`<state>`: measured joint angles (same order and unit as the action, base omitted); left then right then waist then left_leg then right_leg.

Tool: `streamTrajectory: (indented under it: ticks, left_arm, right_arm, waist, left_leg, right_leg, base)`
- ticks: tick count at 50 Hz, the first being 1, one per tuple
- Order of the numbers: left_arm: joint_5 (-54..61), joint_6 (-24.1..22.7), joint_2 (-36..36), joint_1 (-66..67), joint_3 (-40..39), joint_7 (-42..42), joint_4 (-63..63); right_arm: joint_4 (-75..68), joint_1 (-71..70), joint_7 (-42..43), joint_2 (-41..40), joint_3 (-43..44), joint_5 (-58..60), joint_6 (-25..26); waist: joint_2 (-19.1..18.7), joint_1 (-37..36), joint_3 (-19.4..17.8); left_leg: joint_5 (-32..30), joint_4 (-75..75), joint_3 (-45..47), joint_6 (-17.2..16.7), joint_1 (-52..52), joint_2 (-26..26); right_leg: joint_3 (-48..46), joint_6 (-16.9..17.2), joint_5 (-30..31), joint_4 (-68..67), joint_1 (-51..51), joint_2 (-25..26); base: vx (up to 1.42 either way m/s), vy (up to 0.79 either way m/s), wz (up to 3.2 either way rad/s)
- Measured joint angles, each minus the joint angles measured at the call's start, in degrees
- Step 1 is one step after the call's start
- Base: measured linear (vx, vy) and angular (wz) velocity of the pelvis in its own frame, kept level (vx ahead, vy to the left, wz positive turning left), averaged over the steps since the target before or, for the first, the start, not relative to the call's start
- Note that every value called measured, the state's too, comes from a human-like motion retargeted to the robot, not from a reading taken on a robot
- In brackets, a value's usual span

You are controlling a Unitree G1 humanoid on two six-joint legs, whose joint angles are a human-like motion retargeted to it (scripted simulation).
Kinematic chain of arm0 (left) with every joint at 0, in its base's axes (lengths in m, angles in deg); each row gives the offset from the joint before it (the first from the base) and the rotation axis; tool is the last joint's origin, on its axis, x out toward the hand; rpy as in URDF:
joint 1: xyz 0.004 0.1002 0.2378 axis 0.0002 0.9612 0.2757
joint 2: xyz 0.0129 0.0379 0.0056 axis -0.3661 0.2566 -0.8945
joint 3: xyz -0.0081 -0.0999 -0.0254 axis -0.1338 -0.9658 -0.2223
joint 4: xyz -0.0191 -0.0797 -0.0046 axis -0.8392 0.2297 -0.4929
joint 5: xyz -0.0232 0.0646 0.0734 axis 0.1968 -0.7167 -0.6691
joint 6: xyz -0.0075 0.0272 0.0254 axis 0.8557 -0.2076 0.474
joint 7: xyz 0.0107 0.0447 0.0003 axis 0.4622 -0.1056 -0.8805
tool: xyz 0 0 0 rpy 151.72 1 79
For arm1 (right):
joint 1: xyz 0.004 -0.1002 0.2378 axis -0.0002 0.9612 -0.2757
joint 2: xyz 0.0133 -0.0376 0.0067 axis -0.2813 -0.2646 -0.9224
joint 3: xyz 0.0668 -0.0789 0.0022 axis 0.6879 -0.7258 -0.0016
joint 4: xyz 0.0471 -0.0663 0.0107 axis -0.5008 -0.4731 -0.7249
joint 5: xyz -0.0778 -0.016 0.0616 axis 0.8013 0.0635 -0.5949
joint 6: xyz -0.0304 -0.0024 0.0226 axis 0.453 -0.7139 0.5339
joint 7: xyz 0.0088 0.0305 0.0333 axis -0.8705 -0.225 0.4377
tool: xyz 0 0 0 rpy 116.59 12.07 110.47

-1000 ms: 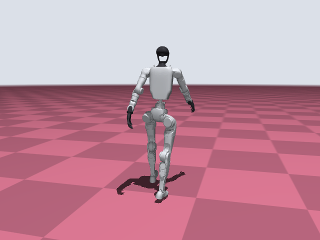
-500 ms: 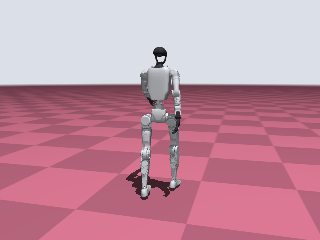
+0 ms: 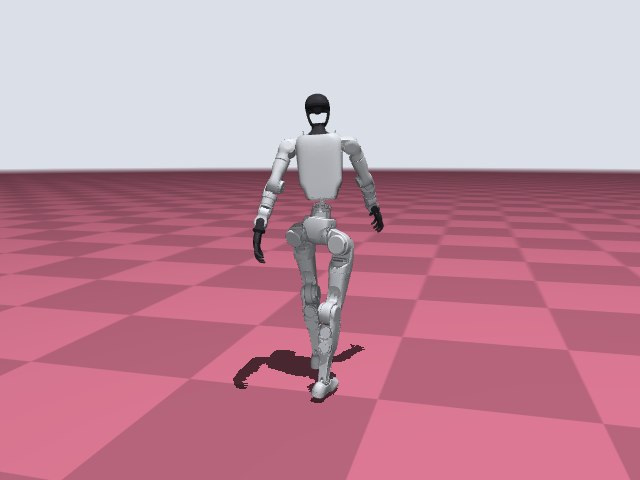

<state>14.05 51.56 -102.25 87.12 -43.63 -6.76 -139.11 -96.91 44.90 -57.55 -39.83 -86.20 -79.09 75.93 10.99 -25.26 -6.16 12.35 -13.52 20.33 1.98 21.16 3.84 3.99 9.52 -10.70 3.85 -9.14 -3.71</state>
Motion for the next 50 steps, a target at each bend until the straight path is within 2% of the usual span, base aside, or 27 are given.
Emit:
streamTrajectory:
  ticks: [2, 3, 5, 7, 8, 9, 10, 12, 13, 15, 18, 21, 23, 25, 27, 30, 32, 35, 38, 40, 43, 45, 48, 50]
  left_arm:
    - [2.5, -0.5, -1.3, 4.5, -4.2, 0.3, -0.1]
    - [3.5, -0.4, -1.7, 6.4, -6.0, 0.1, -0.1]
    - [5.1, 0.6, -2.1, 8.9, -8.7, -0.8, -0.5]
    - [5.6, 0.7, -2.4, 8.9, -10.0, -2.6, -1.0]
    - [5.2, 0.1, -2.5, 8.2, -10.3, -3.8, -1.0]
    - [1.5, -0.8, -2.8, 7.1, -10.5, -6.2, -0.8]
    - [-3.9, -2.0, -3.1, 5.7, -10.5, -9.2, -0.4]
    - [-5.6, -0.5, -3.9, 1.2, -10.5, -7.7, 4.1]
    - [-5.3, 0.2, -4.0, -0.9, -10.3, -6.4, 7.2]
    - [-3.6, 0.0, -4.3, -5.2, -8.4, -4.4, 15.0]
    - [0.6, -4.7, -4.6, -9.4, -3.4, -3.9, 28.6]
    - [8.3, -8.6, -4.6, -13.5, 0.0, -4.2, 40.8]
    - [14.2, -9.6, -4.1, -16.4, 0.4, -3.4, 46.1]
    - [19.5, -10.2, -2.8, -18.0, 0.2, -2.7, 48.7]
    - [23.4, -9.9, -0.9, -18.2, 0.0, -2.2, 47.8]
    - [24.1, -9.1, 2.0, -15.6, 0.3, -1.1, 43.2]
    - [21.3, -6.9, 2.6, -12.9, 1.0, -1.5, 38.5]
    - [13.6, -2.0, 2.0, -8.8, 1.4, -5.1, 30.1]
    - [9.4, 1.4, 0.1, -4.9, -0.5, -5.9, 22.3]
    - [11.5, 1.4, -1.2, -1.7, -3.2, -3.9, 18.1]
    - [13.3, -0.2, -1.3, 4.0, -9.1, -2.8, 11.5]
    - [12.4, -0.1, -0.5, 7.1, -13.1, -2.8, 6.2]
    - [7.3, 1.4, 1.2, 8.6, -16.1, -4.1, -1.0]
    - [2.6, 1.6, 1.7, 7.3, -15.0, -5.5, -2.6]
  right_arm:
    - [3.5, -1.1, 0.2, 1.4, 0.0, 0.0, -1.5]
    - [4.6, -0.9, 0.0, 1.9, -0.2, -0.2, -1.9]
    - [5.5, 1.5, -0.8, 2.4, -0.2, -0.5, -1.7]
    - [4.4, 6.5, -3.3, 2.3, 0.4, -0.9, -1.3]
    - [3.5, 9.7, -5.6, 2.0, 1.2, -0.7, -1.2]
    - [2.2, 13.1, -8.9, 1.4, 1.9, 1.1, -1.9]
    - [0.7, 16.6, -12.6, 0.5, 2.5, 3.6, -3.0]
    - [-2.0, 22.2, -12.7, -1.4, 5.9, 5.2, -0.5]
    - [-3.3, 24.9, -12.1, -2.4, 7.5, 5.5, 0.9]
    - [-5.4, 30.0, -11.0, -4.6, 10.0, 5.1, 2.2]
    - [-5.8, 37.9, -10.8, -7.7, 10.5, 2.9, 0.8]
    - [-2.7, 44.1, -12.0, -9.2, 9.2, 0.0, 0.6]
    - [0.0, 46.4, -13.2, -9.6, 7.4, -0.5, 2.2]
    - [1.9, 47.3, -14.3, -9.8, 4.0, -0.9, 3.6]
    - [0.8, 45.2, -12.3, -9.4, -1.1, -4.8, 3.0]
    - [-4.5, 39.5, -8.0, -8.4, -7.9, -5.8, 0.0]
    - [-8.0, 34.7, -7.1, -7.9, -9.9, -1.6, 0.3]
    - [-10.8, 27.9, -8.3, -6.2, -9.8, 5.3, 2.2]
    - [-7.7, 23.7, -8.8, -2.7, -6.6, 9.1, 3.8]
    - [-3.3, 22.1, -7.3, 0.4, -3.9, 9.4, 3.1]
    - [4.3, 20.9, -5.3, 4.7, 0.1, 8.0, 0.0]
    - [8.2, 20.0, -5.5, 6.6, 2.7, 7.9, -1.0]
    - [10.7, 19.9, -8.6, 6.7, 6.7, 9.5, -0.5]
    - [10.6, 21.5, -10.9, 5.7, 8.2, 10.6, -0.4]
  waist:
    - [-1.8, -1.7, -0.9]
    - [-2.5, -1.7, -1.2]
    - [-3.5, 0.1, -1.8]
    - [-5.9, 2.8, -3.6]
    - [-7.8, 3.9, -4.6]
    - [-8.8, 3.7, -2.8]
    - [-9.3, 2.8, 0.5]
    - [-7.6, 3.2, 3.8]
    - [-7.8, 3.9, 3.6]
    - [-8.4, 7.2, 2.7]
    - [-9.6, 15.3, 2.7]
    - [-8.2, 23.9, 0.9]
    - [-5.7, 28.3, -2.7]
    - [-2.8, 29.6, -6.4]
    - [-1.2, 29.9, -8.0]
    - [-3.4, 32.2, -3.7]
    - [-3.6, 31.0, -1.9]
    - [-1.6, 26.6, -0.4]
    - [0.4, 17.6, -2.3]
    - [-1.4, 11.0, -4.7]
    - [-5.4, 6.7, -6.3]
    - [-6.4, 6.0, -6.0]
    - [-8.2, 6.1, -3.9]
    - [-9.7, 5.8, -1.5]
  left_leg:
    - [-0.8, 9.5, 4.4, -2.3, -2.1, -0.9]
    - [-2.0, 12.4, 4.2, -2.4, -3.4, -0.3]
    - [-4.4, 14.9, -1.1, 0.0, -7.2, 1.5]
    - [-2.4, 14.2, -8.2, 1.9, -14.1, 2.1]
    - [-0.5, 13.3, -11.4, 1.8, -18.0, 1.3]
    - [1.1, 11.7, -13.4, 1.8, -18.1, 0.0]
    - [2.4, 9.7, -14.8, 1.8, -16.2, -1.7]
    - [4.6, 7.1, -19.1, 1.1, -13.0, -0.9]
    - [5.8, 6.8, -21.8, 0.6, -14.3, -0.4]
    - [7.5, 7.2, -28.6, -0.7, -17.9, 0.5]
    - [8.3, 9.3, -40.9, -3.6, -23.4, 0.1]
    - [8.9, 11.5, -50.6, -5.7, -29.3, 0.1]
    - [10.2, 11.5, -55.2, -4.5, -34.8, 0.4]
    - [11.7, 6.4, -56.2, 0.0, -38.8, 1.8]
    - [15.7, -14.0, -49.9, 6.1, -32.6, 5.8]
    - [20.7, -46.1, -38.2, 11.9, -9.9, 7.2]
    - [21.7, -51.3, -31.6, 13.0, -0.1, 7.3]
    - [19.8, -42.3, -20.9, 13.0, 7.8, 8.3]
    - [12.6, -13.3, -10.5, 9.4, 3.3, 8.4]
    - [6.6, 6.2, -4.0, 4.5, -2.5, 6.6]
    - [5.2, 17.9, 5.2, -4.3, -5.3, 3.2]
    - [4.0, 18.5, 8.3, -7.1, -5.3, 1.5]
    - [-1.1, 18.5, 5.9, -5.3, -8.9, -0.9]
    - [0.0, 18.5, 3.4, -3.2, -11.2, -2.7]
  right_leg:
    - [0.0, -0.3, -0.2, 0.2, -4.9, 3.3]
    - [-0.2, -0.7, 0.4, 0.2, -7.4, 4.6]
    - [-0.8, -1.4, 4.9, -0.3, -12.2, 6.5]
    - [-0.3, -1.9, 16.2, -3.0, -16.8, 9.0]
    - [0.1, -1.8, 22.6, -6.8, -17.7, 10.9]
    - [-1.6, 0.2, 24.5, -19.7, -10.4, 12.1]
    - [-4.4, 3.1, 24.2, -37.3, 1.2, 12.9]
    - [-11.9, 1.3, 20.9, -55.7, 18.3, 6.3]
    - [-15.3, -1.7, 17.7, -59.7, 22.3, 2.3]
    - [-18.9, -4.8, 11.9, -61.0, 27.7, -3.1]
    - [-19.4, -4.0, 8.0, -46.3, 29.6, -6.1]
    - [-19.6, -2.7, 8.5, -18.5, 24.3, -11.2]
    - [-13.7, 0.7, 10.6, -3.8, 19.6, -14.1]
    - [-4.0, 2.7, 14.9, -0.5, 16.8, -15.6]
    - [-3.0, 0.9, 15.2, -3.9, 15.2, -15.7]
    - [-10.9, -3.3, 9.1, -12.7, 20.2, -13.6]
    - [-13.7, -4.6, 7.5, -15.8, 22.3, -12.8]
    - [-15.3, -4.4, 7.6, -15.4, 22.2, -12.8]
    - [-14.5, -3.3, 8.7, -11.7, 17.7, -11.1]
    - [-13.6, -2.9, 8.9, -8.9, 12.0, -6.8]
    - [-13.2, -1.7, 8.7, -5.8, 2.6, -0.4]
    - [-11.8, -1.0, 9.3, -6.0, -1.3, 1.7]
    - [-7.9, -1.9, 13.7, -15.6, -0.8, 4.2]
    - [-4.8, -1.4, 19.9, -32.5, 7.2, 6.5]
  base:
    - [1.11, 0.18, -0.08]
    - [1.12, 0.20, 0.76]
    - [1.15, 0.20, 1.58]
    - [1.21, 0.19, 2.34]
    - [1.17, 0.14, 2.08]
    - [1.09, 0.11, 1.43]
    - [1.00, 0.08, 1.08]
    - [1.00, 0.07, 1.59]
    - [1.04, 0.05, 2.43]
    - [1.05, -0.01, 3.22]
    - [1.02, -0.19, 3.88]
    - [0.98, -0.45, 3.77]
    - [0.96, -0.69, 2.96]
    - [0.86, -0.76, 1.70]
    - [0.70, -0.68, 1.20]
    - [0.56, -0.54, 1.43]
    - [0.54, -0.48, 0.98]
    - [0.60, -0.39, 0.53]
    - [0.71, -0.30, -0.37]
    - [0.81, -0.22, -0.81]
    - [0.86, -0.15, -0.30]
    - [0.86, -0.07, -0.15]
    - [0.83, 0.04, -0.05]
    - [0.75, 0.12, 0.34]
